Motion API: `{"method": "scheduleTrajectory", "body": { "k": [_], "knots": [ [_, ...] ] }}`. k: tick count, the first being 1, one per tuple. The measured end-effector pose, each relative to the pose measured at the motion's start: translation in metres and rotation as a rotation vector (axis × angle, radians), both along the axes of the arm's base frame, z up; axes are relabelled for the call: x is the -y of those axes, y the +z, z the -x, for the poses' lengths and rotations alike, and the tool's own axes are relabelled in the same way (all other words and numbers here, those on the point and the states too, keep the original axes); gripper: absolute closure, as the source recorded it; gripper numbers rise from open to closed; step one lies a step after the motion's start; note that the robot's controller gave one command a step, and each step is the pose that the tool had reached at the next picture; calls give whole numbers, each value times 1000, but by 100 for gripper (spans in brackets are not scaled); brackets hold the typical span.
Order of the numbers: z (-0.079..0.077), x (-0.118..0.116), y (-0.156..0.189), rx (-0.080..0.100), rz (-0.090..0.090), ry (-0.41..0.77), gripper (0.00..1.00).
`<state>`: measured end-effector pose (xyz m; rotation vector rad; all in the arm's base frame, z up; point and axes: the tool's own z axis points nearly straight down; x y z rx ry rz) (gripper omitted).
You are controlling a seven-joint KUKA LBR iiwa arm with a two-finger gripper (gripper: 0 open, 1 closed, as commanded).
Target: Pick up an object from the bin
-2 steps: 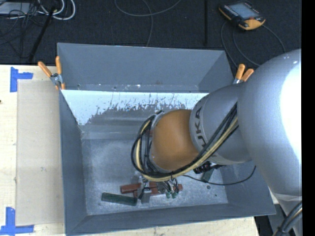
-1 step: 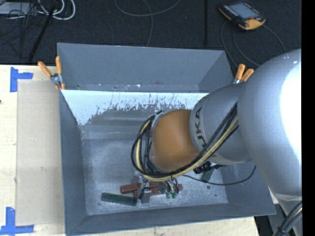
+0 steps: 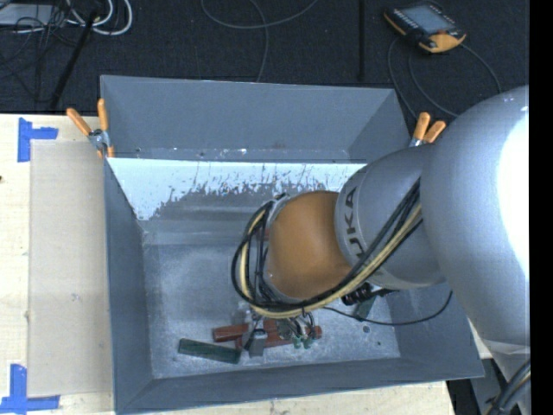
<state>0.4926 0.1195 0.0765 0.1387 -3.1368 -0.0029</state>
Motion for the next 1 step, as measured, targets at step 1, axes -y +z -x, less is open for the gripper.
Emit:
{"method": "scheduleTrajectory", "body": {
  "k": [1],
  "knots": [
    [1,1,16,-4,2,0,100]
  ]
}}
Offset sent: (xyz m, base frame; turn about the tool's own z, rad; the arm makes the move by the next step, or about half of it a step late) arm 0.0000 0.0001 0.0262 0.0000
